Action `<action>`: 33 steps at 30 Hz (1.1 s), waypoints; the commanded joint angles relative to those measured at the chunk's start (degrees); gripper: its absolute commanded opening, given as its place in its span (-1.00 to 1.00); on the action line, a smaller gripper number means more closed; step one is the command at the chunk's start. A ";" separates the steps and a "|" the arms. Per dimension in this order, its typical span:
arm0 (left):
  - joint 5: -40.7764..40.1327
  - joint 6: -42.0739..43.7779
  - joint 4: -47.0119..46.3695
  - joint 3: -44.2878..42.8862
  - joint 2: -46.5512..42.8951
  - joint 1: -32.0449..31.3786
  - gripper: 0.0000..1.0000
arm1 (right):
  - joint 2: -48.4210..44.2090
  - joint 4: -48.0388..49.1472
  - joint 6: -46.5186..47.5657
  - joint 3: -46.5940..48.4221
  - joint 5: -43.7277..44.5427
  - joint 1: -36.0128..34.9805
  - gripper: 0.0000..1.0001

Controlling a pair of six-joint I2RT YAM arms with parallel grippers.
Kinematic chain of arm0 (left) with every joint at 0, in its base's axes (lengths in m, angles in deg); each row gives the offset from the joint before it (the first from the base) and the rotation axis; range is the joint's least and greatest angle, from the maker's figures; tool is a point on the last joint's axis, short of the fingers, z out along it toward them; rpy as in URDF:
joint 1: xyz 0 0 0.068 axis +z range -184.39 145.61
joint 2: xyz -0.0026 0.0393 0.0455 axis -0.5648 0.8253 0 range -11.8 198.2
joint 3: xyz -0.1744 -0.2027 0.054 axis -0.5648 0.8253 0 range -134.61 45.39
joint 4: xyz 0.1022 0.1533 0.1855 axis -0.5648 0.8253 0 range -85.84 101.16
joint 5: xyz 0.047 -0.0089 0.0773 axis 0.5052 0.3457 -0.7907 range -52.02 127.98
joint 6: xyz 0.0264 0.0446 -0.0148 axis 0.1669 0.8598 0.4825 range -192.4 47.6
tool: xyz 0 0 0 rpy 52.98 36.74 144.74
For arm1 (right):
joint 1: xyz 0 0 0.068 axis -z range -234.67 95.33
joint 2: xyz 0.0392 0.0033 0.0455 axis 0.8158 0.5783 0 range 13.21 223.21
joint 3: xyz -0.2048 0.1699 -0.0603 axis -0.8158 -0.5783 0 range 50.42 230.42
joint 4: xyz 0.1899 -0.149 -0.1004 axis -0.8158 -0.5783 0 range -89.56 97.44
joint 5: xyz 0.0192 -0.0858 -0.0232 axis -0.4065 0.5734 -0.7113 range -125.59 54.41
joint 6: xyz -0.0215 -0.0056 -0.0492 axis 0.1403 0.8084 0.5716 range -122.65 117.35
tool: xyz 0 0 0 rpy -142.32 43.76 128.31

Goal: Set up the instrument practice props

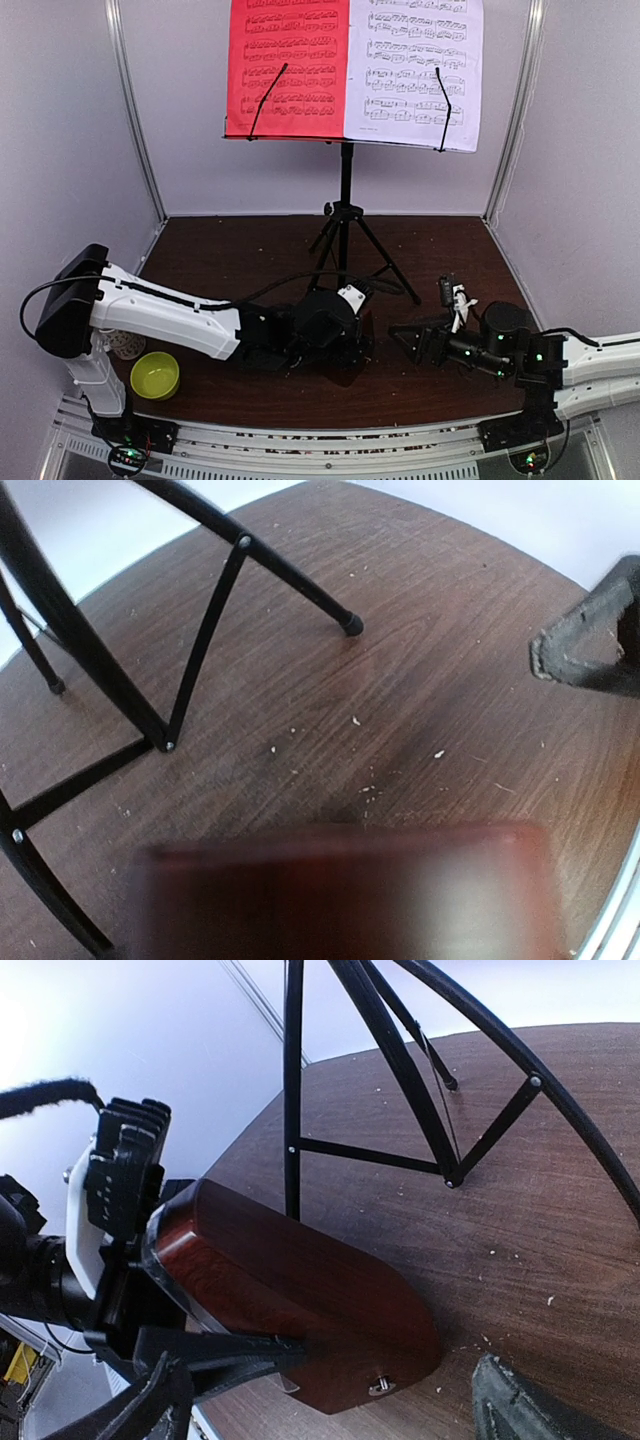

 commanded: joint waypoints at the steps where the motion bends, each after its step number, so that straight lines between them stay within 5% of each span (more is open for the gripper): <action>1: 1.54 -0.56 -7.92 2.65 -3.72 0.34 0.84 | 1.65 1.08 0.34 4.31 -0.23 0.37 0.94; 13: 0.28 -2.29 -17.08 16.03 -16.04 0.34 0.95 | 9.41 1.59 -0.71 12.00 -1.75 1.12 0.93; 24: 1.77 1.48 -24.70 19.19 -17.29 0.34 0.56 | 18.47 11.47 -7.93 14.63 -9.73 3.49 0.87; 33: 0.72 2.71 -24.20 16.47 -15.09 0.38 0.42 | 22.81 12.87 -10.37 15.81 -8.78 4.28 0.46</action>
